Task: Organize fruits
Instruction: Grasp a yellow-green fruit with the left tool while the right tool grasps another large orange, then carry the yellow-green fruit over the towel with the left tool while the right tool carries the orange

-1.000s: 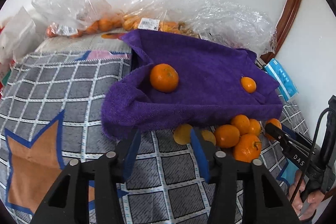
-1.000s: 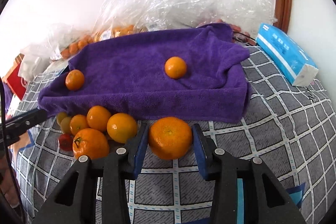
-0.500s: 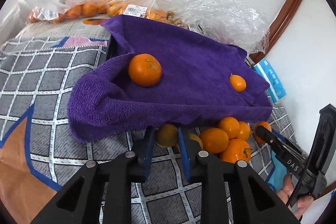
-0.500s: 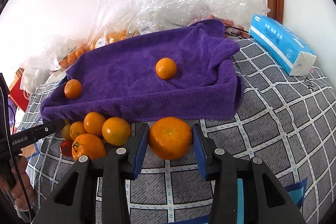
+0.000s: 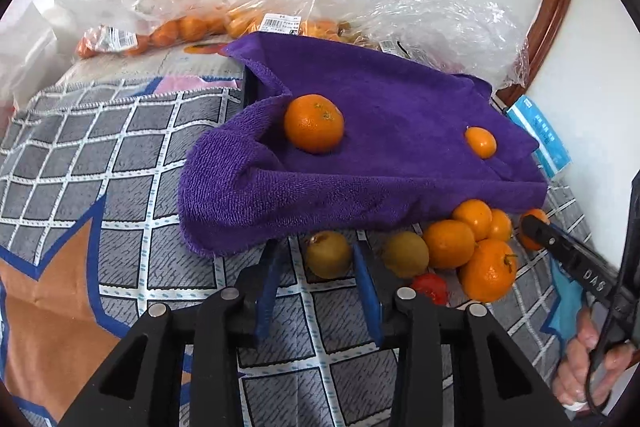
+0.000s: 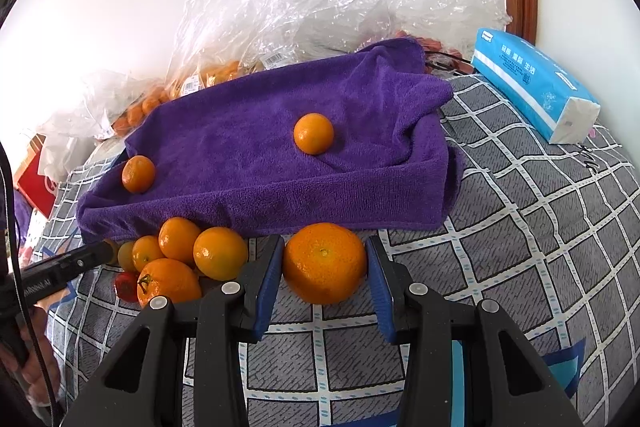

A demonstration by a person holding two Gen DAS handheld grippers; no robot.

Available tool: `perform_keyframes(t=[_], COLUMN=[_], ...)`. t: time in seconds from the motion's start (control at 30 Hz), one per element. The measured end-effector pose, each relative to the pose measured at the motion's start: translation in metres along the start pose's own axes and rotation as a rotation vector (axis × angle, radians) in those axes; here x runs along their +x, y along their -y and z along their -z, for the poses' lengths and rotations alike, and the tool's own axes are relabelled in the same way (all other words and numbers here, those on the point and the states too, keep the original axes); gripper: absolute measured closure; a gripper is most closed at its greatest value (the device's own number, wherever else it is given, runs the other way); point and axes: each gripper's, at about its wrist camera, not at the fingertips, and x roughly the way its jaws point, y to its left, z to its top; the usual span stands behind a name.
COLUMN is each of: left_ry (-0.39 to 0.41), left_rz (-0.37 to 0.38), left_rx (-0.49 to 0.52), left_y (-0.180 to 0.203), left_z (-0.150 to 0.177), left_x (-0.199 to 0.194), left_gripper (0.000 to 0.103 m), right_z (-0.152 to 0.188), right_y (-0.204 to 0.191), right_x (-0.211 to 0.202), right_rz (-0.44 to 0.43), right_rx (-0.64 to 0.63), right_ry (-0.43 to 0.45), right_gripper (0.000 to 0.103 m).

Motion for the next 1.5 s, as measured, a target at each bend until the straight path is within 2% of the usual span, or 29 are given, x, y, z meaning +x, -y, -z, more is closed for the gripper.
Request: perform_keyframes(t=[0.03,0.13,0.33,0.5,0.8,1.1,1.33,1.5], left_ry=[0.007,0.005,0.017,0.025,0.129,0.249,0.288,0.273], left_rz=[-0.017,-0.016,0.051,0.056,0.112,0.150,0.134,0.158], left_rx=[0.015,0.024,-0.059,-0.075,-0.088,-0.111,-0.087,-0.093], left_y=[0.003,0.004,-0.011,-0.013,-0.016,-0.021,-0.017,-0.018], left_z=[0.001,0.001,0.001,0.001,0.003,0.003,0.004,-0.002], left_x=[0.000,0.001,-0.002,-0.003,-0.027,-0.055,-0.064,-0.069], left_gripper=[0.081,0.081,0.081,0.081,0.081,0.081,0.081,0.081], right_z=[0.000,0.001,0.003,0.006,0.010,0.014,0.014,0.006], right_y=[0.000,-0.001,-0.008,-0.015,-0.027,-0.017,-0.013,-0.012], right_x=[0.000,0.000,-0.003,-0.005,-0.014,-0.030,-0.055,-0.070], right_rz=[-0.001,-0.002,0.014,0.027,0.028,0.067,0.055,0.060], right_rx=[-0.001,-0.009,-0.043,-0.086,-0.153,-0.058,0.027,0.056], right_ry=[-0.003,0.001,0.013,0.023,0.071,0.088,0.111,0.122], right_gripper=[0.062,0.062,0.062,0.062,0.062,0.062,0.062,0.062])
